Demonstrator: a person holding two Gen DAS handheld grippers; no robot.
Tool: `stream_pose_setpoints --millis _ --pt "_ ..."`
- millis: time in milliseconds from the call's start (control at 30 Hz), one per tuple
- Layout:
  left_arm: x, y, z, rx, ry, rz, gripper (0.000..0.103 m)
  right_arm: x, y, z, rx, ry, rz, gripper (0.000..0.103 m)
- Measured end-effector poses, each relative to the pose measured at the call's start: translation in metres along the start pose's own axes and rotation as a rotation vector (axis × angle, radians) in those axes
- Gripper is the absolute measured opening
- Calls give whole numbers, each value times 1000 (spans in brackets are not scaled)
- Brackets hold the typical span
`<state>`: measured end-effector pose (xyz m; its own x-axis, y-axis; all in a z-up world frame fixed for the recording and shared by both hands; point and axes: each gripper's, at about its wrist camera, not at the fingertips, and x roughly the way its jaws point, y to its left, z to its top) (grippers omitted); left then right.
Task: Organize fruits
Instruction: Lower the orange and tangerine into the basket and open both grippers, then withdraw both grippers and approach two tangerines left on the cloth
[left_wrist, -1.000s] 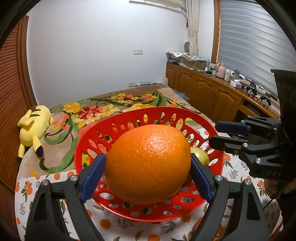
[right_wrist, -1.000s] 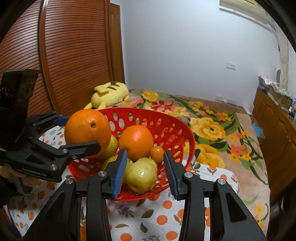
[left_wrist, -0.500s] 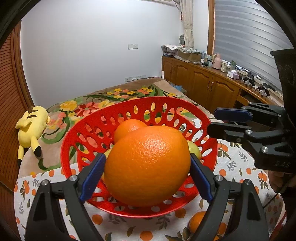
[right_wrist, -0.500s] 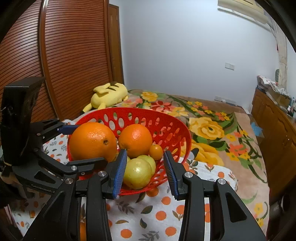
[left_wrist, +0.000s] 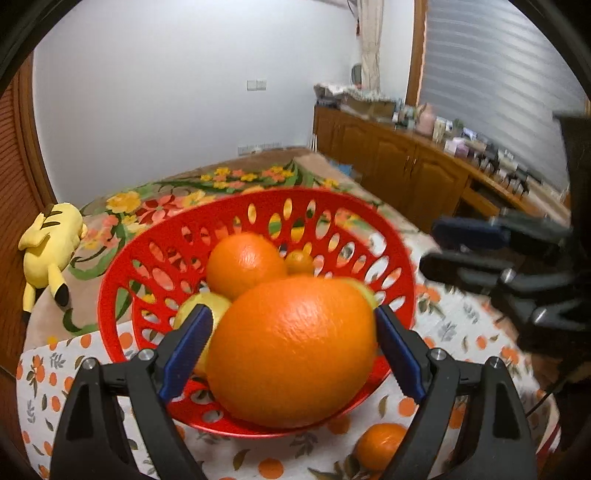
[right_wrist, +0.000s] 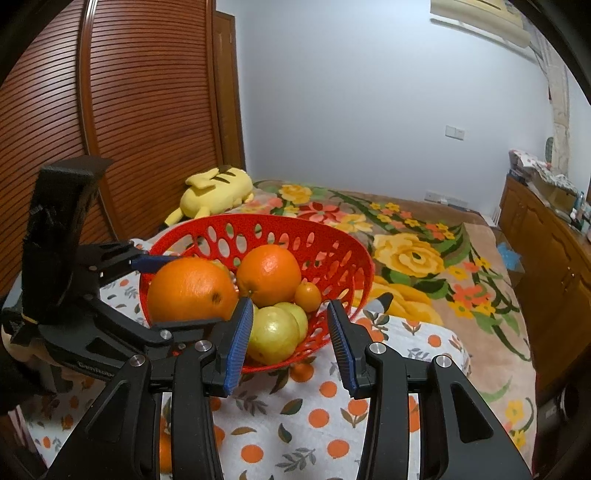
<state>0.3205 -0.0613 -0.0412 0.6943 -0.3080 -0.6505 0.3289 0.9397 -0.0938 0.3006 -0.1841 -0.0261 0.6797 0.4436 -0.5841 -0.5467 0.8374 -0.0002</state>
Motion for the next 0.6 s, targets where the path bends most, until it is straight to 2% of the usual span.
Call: stream_pose_setpoints --millis 100,267,600 --pt "-8 3 7 -37 -21 -19 88 -4 -1 -2 5 -3 -1 42" --pt "-21 4 8 -41 -46 -2 88 -15 -1 -3 14 -16 -4 42" --pt "-60 -4 -18 -12 -69 2 88 -46 13 -16 34 -38 -21 43"
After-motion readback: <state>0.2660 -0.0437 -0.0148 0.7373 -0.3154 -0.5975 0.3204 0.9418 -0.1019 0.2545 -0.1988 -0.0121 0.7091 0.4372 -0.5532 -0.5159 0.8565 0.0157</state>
